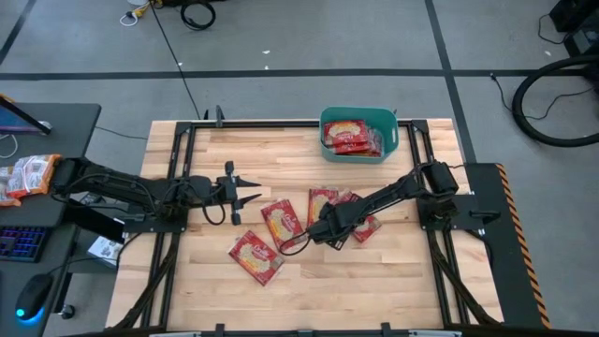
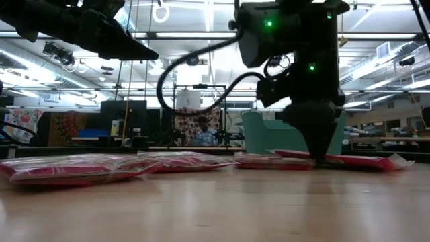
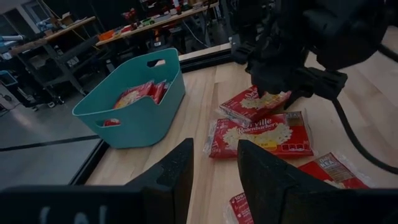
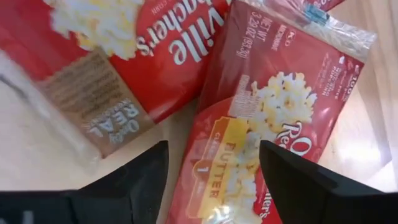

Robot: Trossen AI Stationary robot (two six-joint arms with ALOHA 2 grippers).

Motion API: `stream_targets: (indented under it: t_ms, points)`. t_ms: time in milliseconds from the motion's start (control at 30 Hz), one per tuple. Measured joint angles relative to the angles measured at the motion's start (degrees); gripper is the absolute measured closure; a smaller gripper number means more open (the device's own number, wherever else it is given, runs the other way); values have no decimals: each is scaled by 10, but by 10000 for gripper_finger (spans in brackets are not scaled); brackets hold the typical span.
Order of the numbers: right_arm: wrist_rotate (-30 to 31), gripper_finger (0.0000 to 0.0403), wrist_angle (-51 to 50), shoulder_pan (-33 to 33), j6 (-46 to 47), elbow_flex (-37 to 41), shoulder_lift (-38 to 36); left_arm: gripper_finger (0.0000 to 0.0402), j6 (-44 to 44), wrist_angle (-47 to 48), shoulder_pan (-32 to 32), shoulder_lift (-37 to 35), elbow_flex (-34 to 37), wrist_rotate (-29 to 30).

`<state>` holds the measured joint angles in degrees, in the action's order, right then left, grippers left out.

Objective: Sort popcorn bags into baskets
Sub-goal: Put the popcorn bag into the green bin

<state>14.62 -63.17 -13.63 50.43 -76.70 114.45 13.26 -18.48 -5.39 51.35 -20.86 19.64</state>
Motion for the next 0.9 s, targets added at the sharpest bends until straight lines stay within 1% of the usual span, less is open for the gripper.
stream_targets:
  t_ms: [167,267,400,533,600,667,733,800,900]
  points:
    - [19,176,-3,0,-10,1,18,272,0,1,0,0,0,0]
    - [20,208,-8,0,-25,-2,28,272,0,1,0,0,0,0]
    - [13,269,-8,-2,-53,-4,41,272,0,1,0,0,0,0]
    - [9,344,-3,-6,-70,-3,39,272,0,2,0,0,0,0]
    - [10,380,-24,-9,-74,-3,40,272,0,3,0,0,0,0]
    - [9,390,-34,-10,-80,-13,40,272,0,4,0,0,0,0]
    - [12,387,-52,-12,-83,-27,39,272,0,4,0,0,0,0]
    - [17,386,-91,-13,-83,-43,40,272,0,4,0,0,0,0]
    - [44,396,-147,-14,-87,-74,40,272,0,4,0,0,0,0]
